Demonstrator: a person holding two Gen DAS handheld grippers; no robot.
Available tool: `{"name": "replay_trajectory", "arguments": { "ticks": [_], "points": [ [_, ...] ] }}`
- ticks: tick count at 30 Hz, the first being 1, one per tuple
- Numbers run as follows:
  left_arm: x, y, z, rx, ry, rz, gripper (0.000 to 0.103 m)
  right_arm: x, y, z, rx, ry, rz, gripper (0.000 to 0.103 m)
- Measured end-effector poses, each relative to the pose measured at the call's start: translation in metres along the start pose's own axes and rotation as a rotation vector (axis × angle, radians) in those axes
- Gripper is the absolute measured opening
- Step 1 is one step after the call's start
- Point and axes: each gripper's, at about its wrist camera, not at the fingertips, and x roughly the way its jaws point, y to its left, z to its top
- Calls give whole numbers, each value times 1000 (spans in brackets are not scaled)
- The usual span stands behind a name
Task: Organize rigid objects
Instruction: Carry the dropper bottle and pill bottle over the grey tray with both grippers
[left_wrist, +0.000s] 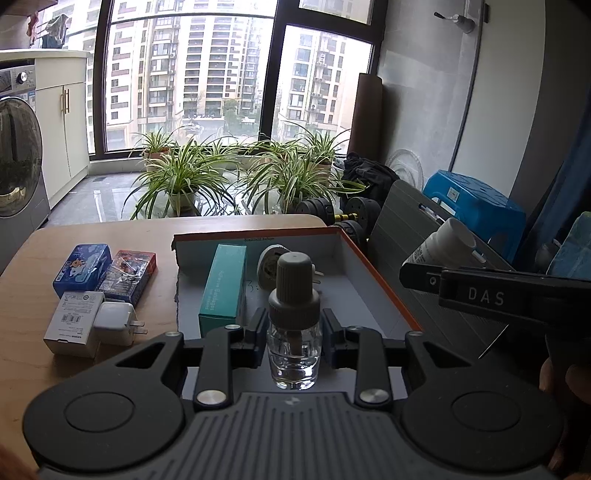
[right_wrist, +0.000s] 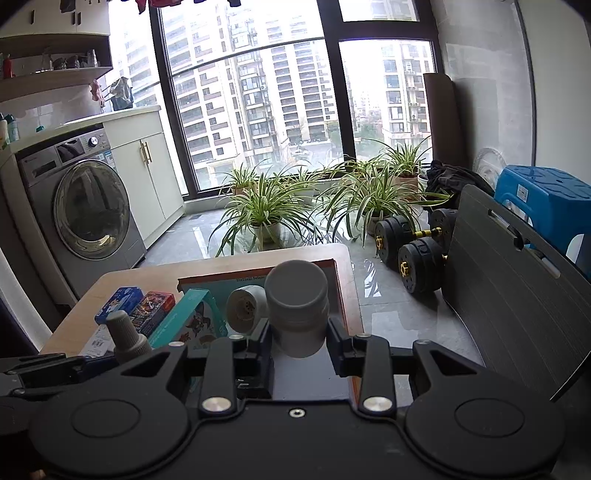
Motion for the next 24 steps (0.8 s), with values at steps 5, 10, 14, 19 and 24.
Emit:
{"name": "replay_trajectory", "arguments": {
  "ticks": [5, 10, 14, 19, 24],
  "points": [
    [3, -2, 0, 7, 6, -7, 31, 3, -3, 3, 4, 0, -3, 40],
    [6, -3, 0, 6, 9, -8, 31, 8, -4, 4, 1, 9, -3, 40],
    [9, -4, 0, 8, 14, -11, 31, 13, -3, 6, -6, 18, 2, 40],
    [11, -4, 1, 7, 15, -15, 31, 19, -4, 8, -5, 29, 3, 40],
    [14, -5, 1, 13, 15, -16, 31, 23, -4, 10, -5, 38, 1, 40]
  ]
}}
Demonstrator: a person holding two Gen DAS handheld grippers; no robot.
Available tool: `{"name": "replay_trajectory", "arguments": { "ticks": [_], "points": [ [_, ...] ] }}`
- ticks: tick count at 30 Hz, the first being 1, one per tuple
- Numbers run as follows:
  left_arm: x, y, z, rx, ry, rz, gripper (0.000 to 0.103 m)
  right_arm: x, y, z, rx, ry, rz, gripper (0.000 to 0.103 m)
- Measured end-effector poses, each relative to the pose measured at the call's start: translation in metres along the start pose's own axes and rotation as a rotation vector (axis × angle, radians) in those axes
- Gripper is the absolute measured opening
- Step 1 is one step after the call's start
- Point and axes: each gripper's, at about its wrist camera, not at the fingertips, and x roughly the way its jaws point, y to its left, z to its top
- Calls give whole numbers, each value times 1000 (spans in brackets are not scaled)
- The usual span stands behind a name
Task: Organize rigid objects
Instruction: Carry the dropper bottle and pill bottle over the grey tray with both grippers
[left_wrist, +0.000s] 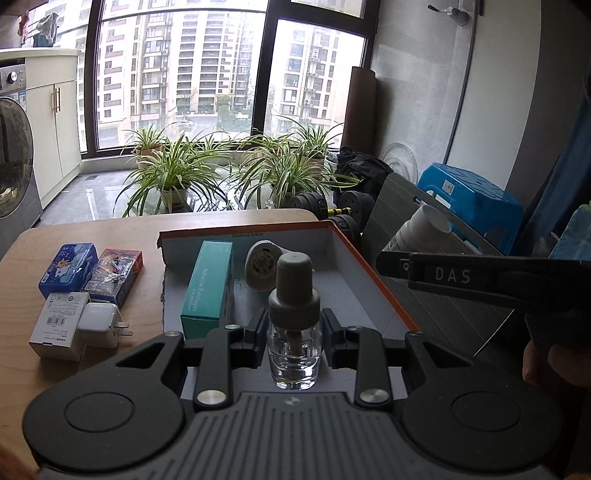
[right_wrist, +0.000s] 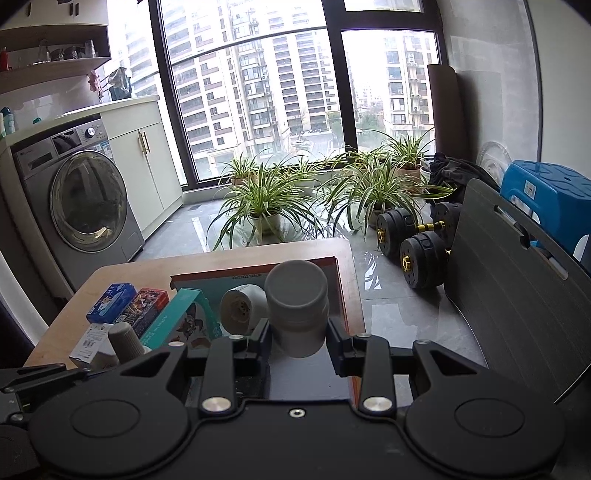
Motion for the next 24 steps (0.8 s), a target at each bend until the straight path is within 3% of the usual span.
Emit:
{"name": "replay_trajectory", "arguments": {
  "ticks": [24],
  "points": [
    [10, -1, 0, 8, 12, -6, 31, 15, 7, 5, -20, 21, -2, 40]
  ]
}}
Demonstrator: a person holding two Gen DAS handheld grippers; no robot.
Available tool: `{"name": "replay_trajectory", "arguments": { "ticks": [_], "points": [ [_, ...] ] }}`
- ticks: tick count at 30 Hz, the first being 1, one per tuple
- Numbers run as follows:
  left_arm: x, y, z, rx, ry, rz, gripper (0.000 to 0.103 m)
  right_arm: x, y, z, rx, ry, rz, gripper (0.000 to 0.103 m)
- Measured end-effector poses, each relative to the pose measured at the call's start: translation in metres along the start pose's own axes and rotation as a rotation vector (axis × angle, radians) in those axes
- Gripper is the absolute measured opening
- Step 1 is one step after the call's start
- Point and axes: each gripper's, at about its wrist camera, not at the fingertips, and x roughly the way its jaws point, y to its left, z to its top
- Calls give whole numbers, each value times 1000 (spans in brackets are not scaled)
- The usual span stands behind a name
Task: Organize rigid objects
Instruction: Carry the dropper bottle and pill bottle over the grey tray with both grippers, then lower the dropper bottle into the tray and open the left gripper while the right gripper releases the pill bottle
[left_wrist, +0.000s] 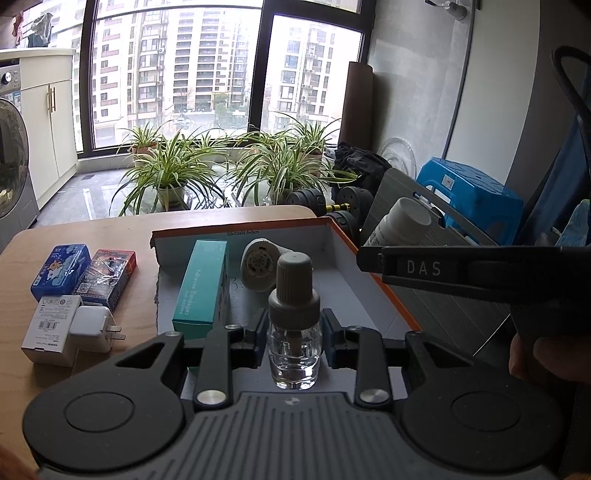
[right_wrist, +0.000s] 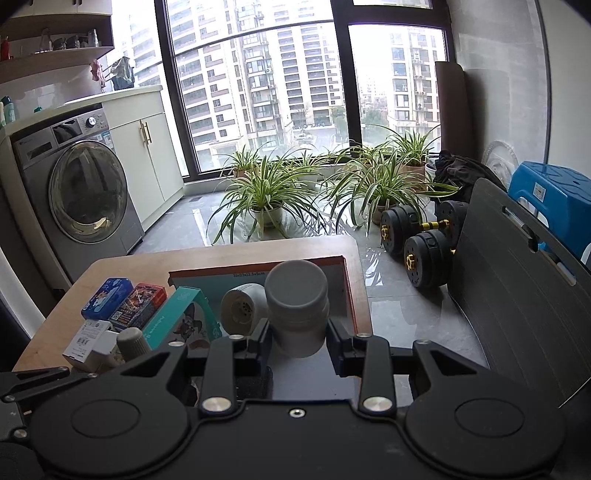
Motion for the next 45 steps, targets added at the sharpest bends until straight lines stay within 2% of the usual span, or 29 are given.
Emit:
{"name": "replay_trajectory", "arguments": {
  "ticks": [29, 31, 33, 34, 39, 42, 43, 45],
  "points": [
    [11, -2, -1, -2, 22, -23, 32, 15, 4, 2, -4, 10, -10, 40],
    [12, -1, -1, -7, 26, -29, 32, 14, 4, 3, -5, -8, -10, 42],
    [12, -1, -1, -7, 25, -35, 32, 12, 4, 4, -2, -26, -5, 52],
    [11, -2, -1, -5, 26, -42, 32, 12, 4, 5, 0, -32, -4, 54],
    [7, -1, 0, -5, 17, -56, 32, 10, 1, 6, 10, -44, -15, 55],
    [5, 1, 1, -17, 19, -49, 36, 7, -2, 5, 21, -58, -20, 55],
    [4, 2, 1, -23, 19, -46, 43, 6, -2, 5, 23, -64, -21, 56],
    [1, 4, 3, -25, 15, -39, 47, 3, -2, 4, 23, -78, -20, 60]
  ]
}}
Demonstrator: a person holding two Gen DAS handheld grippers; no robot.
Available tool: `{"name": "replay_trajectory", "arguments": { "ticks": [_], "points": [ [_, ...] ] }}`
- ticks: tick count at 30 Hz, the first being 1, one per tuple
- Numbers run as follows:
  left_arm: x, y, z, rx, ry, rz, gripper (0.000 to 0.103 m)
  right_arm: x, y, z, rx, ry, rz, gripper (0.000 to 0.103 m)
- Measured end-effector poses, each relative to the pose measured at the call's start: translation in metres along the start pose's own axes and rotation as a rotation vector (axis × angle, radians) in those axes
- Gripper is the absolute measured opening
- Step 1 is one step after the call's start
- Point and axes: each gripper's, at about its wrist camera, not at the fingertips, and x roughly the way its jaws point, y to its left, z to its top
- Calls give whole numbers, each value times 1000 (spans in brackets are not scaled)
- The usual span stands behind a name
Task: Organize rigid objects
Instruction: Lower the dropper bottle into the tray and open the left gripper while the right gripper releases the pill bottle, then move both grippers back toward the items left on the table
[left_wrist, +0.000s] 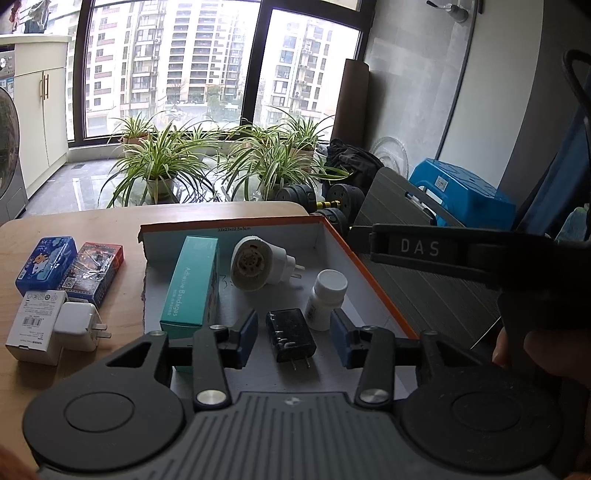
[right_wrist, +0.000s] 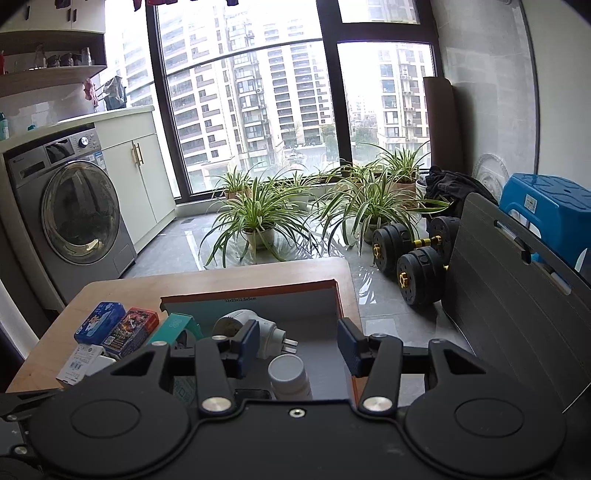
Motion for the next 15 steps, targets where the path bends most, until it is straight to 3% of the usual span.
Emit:
{"name": "replay_trajectory", "arguments": {
  "ticks": [2, 4, 5, 11, 15],
  "points": [
    [-3, 1, 2, 0, 0, 18, 59, -3, 0, -1, 1, -11, -2, 64],
    [-8, 4, 3, -7, -4, 26, 64, -6, 0, -2, 4, -22, -8, 70],
    [-10, 5, 4, -8, -4, 39, 74, -8, -1, -2, 8, -26, -7, 72],
    [-28, 16, 7, -6, -15, 99, 97, -24, -1, -8, 28, -61, -21, 86],
    [-40, 27, 6, -18, -11, 121, 99, -33, 2, -12, 60, -58, -15, 88]
  ]
}}
